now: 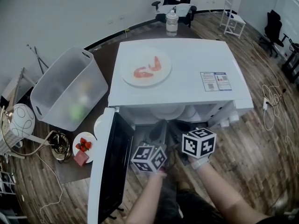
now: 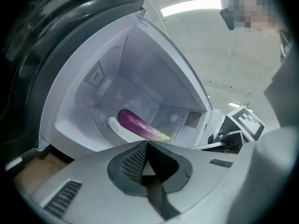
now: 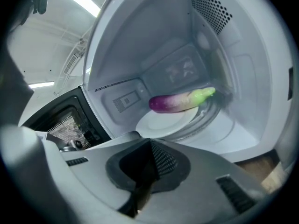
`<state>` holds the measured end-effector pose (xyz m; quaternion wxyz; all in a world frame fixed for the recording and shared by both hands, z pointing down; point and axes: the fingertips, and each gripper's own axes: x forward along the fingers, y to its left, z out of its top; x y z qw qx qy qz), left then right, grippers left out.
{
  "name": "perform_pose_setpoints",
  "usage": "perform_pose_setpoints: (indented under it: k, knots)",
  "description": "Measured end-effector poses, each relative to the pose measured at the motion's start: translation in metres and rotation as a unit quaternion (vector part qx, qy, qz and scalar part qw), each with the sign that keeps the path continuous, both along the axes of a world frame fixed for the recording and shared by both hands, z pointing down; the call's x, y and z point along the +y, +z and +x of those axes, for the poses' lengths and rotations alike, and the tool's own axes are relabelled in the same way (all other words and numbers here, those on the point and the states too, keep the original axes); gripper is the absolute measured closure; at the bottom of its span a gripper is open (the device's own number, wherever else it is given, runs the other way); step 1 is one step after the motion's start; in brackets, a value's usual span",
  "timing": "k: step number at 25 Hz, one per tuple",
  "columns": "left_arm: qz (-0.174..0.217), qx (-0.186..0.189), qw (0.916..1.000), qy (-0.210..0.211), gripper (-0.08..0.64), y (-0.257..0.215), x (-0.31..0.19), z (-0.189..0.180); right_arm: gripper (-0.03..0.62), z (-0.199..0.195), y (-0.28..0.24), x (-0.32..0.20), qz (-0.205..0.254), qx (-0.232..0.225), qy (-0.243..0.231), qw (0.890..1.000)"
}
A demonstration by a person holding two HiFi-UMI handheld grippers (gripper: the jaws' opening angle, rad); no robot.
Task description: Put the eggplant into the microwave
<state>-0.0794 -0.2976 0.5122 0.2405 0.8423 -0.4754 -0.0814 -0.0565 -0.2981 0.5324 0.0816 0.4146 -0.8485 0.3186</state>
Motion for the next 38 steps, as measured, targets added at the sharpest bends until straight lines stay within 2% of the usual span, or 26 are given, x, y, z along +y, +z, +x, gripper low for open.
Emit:
perform_pose_setpoints:
  k: [14,21,25,30,38]
  knots:
    - [-0.003,-0.007,0.9999,-0.007,0.563,0.003,0.004,-0.005,0.589,-0.004,-0.002,0.005,0.001,0.003,-0.017,1.000]
    - [0.000,-0.011,0.9999,-0.011,0.563,0.004,0.025,-0.004,0.588,-0.004,-0.004,0.027,0.010,-0.038,-0.035,0.999]
    - [0.001,-0.015,0.9998,-0.012,0.563,0.004,0.042,-0.001,0.589,-0.002,-0.005,0.045,0.019,-0.028,-0.051,0.998]
    - [0.011,-0.022,0.9996,-0.015,0.563,-0.007,0.071,0.002,0.591,0.011,-0.018,0.068,0.046,-0.020,-0.049,0.998]
    - [0.018,-0.026,0.9990,-0.032,0.563,-0.023,0.123,0.002,0.591,0.016,-0.051,0.119,0.092,-0.007,-0.102,0.990]
